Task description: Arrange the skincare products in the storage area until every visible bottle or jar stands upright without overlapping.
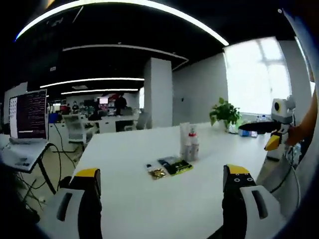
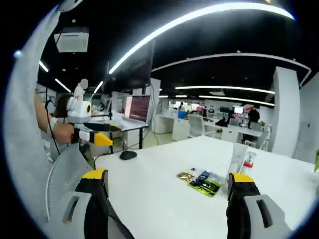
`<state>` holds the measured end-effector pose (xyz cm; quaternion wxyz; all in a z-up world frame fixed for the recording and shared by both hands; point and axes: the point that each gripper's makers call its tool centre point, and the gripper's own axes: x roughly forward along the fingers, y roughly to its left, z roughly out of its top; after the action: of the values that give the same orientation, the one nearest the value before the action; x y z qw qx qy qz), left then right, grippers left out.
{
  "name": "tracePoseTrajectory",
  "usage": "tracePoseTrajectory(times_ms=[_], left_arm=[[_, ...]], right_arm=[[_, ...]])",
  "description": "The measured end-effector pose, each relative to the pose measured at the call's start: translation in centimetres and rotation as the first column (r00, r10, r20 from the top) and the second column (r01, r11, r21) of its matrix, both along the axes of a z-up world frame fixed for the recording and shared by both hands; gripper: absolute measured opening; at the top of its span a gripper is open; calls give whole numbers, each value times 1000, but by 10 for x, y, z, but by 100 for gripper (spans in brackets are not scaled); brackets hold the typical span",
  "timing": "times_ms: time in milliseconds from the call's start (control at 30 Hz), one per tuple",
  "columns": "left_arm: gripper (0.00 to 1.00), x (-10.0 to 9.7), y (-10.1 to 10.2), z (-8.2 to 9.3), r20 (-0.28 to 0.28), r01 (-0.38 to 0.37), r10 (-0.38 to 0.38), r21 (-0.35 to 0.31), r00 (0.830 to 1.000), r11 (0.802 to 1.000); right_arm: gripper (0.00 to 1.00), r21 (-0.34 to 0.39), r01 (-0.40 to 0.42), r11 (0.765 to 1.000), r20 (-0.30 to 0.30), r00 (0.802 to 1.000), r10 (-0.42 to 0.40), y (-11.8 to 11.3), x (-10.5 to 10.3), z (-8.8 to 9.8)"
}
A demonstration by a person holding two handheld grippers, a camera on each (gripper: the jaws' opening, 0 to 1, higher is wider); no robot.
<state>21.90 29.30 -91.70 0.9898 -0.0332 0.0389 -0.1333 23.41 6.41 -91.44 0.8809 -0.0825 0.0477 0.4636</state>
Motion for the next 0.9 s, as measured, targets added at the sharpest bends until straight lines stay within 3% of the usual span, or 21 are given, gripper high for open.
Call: tracePoseTrajectory(times_ms=[100,233,267,367,400,700,767,900], left_arm=[[99,2,3,-2,-21,-32,32,3,999,999],[99,4,3,-3,-3,-54,54,13,999,998],[99,5,2,-7,-20,-57,57,29,998,998],[99,5,-4,-15,-33,-42,44,64,998,997],[99,5,-7,-21,-64,-23,28,79,998,997],[99,5,-8,-38,-122,-20,34,114,992,993],[99,3,-9,-38,-122,-13,27,120,992,993],[99,3,-14,-44,-136,8,10,135,991,991]], right_arm=[[100,64,61,996,-40,997,-58,-1,10,4],[100,84,129,988,-89,989,-121,4,16,-5],[100,83,149,985,-126,982,-138,5,17,-12],[99,51,187,981,-142,974,-178,5,20,-23],[99,30,194,980,-163,969,-187,6,19,-31],[99,-6,230,973,-175,958,-228,13,24,-51],[99,-2,210,978,-173,963,-207,17,21,-53],[98,-63,174,983,-159,970,-182,24,18,-65]])
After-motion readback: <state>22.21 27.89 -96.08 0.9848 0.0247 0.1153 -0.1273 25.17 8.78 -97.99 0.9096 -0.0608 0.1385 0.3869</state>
